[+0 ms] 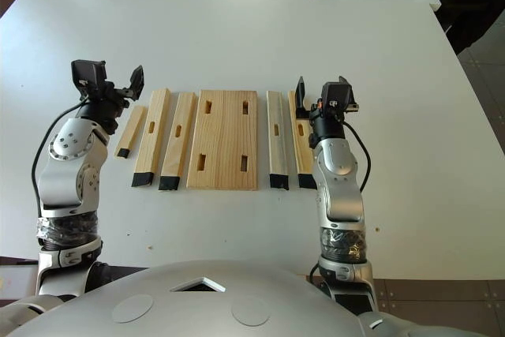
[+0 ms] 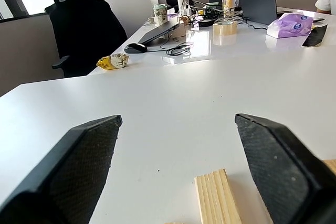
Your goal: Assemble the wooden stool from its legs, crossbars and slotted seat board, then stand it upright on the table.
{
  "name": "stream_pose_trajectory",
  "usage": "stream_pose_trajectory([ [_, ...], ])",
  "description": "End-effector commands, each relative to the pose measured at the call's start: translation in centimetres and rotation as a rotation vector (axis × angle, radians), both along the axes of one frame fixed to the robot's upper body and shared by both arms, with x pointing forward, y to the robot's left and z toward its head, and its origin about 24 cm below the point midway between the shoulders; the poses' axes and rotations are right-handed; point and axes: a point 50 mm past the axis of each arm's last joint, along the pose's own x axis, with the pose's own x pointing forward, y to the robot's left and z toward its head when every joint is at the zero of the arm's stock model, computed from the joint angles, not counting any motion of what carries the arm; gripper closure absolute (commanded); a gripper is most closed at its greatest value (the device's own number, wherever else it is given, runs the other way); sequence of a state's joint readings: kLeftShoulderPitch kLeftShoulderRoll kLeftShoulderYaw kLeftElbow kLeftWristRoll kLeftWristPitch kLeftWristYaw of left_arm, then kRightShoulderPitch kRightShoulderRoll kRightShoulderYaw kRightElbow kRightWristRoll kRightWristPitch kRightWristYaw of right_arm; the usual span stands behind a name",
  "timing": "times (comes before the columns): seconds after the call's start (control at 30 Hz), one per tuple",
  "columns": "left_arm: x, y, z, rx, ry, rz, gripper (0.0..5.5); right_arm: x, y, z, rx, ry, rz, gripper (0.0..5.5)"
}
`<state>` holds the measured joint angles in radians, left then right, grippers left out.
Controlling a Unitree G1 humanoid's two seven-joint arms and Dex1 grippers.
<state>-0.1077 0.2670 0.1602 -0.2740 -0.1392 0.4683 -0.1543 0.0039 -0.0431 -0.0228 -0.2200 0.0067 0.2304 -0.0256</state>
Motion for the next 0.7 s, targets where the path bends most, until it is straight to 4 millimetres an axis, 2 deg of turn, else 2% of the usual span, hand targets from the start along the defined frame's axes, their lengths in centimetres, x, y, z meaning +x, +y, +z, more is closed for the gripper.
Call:
stream_pose_trajectory([
  [0.03,-0.1,0.7,0.2,0.018,0.022,0.0,1.5,-0.3,0.1,-0.1,0.004,0.004,-0.011,1.06],
  [0.23,-0.7,1.0,0.1,-0.021,0.127,-0.036,1.5,-0.6,0.1,-0.2,0.006,0.006,-0.019,1.06],
  [0.33,-2.2,2.5,0.7,0.034,0.234,-0.073,1.5,-0.9,-0.3,-0.2,0.004,0.007,-0.043,1.06],
  [0.5,-3.3,4.9,2.0,0.139,0.363,-0.113,1.5,-2.0,-0.3,-0.8,0.019,0.027,-0.083,1.06],
  [0.7,-3.9,4.7,2.1,0.17,0.5,-0.253,1.5,-2.6,-0.2,-1.0,0.024,0.033,-0.114,1.06],
])
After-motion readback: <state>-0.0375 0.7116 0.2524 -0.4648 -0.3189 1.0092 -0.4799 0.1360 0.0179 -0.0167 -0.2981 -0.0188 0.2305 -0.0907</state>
